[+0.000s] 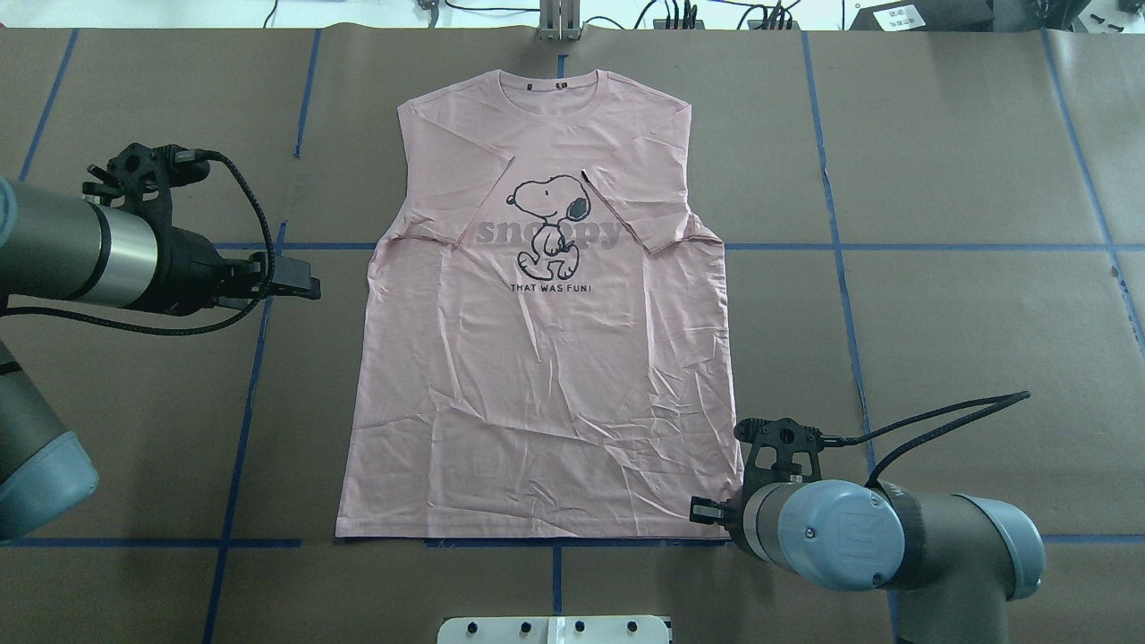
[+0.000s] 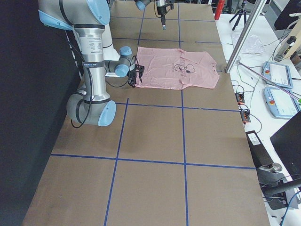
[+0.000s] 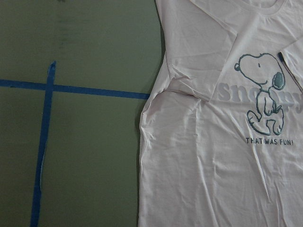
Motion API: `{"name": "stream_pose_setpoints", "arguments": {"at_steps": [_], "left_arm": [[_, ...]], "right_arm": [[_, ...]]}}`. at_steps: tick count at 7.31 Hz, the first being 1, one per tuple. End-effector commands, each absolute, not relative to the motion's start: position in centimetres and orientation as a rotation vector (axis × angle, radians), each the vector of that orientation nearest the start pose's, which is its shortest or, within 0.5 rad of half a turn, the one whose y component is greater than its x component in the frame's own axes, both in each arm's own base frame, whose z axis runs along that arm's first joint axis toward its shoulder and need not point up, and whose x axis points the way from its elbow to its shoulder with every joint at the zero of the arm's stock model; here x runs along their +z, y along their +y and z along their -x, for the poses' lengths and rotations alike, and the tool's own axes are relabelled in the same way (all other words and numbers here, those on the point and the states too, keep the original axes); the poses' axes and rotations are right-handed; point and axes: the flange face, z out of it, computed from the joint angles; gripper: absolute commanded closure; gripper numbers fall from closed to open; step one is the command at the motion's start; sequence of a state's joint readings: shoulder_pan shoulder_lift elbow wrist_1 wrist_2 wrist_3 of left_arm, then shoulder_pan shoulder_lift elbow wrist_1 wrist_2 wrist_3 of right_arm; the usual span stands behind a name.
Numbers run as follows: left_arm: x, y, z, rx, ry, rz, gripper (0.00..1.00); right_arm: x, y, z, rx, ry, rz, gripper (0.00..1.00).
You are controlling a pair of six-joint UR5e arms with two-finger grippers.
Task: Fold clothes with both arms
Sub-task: 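Lower both grippers and grasp the hem corners nearest the robot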
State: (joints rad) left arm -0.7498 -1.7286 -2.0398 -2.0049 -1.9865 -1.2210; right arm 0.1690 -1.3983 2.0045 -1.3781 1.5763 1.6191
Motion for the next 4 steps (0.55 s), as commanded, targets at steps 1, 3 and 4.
{"name": "stream_pose_setpoints", "arguments": {"at_steps": [1, 3, 4], "left_arm": [[30.9, -41.7, -31.3, -0.138, 1.087, -0.224, 0.00], [31.3, -41.8, -31.5, -0.141, 1.077, -0.216, 0.00], [32.0, -41.7, -31.5, -0.187, 1.070, -0.181, 0.00]], "right_arm": [[35.4, -22.1, 50.6, 0.210, -0.804, -0.049, 1.00], [34.7, -22.1, 50.6, 0.212, -0.818, -0.052, 1.00], [33.4, -22.4, 49.8, 0.217, -0.846, -0.057, 1.00]]}}
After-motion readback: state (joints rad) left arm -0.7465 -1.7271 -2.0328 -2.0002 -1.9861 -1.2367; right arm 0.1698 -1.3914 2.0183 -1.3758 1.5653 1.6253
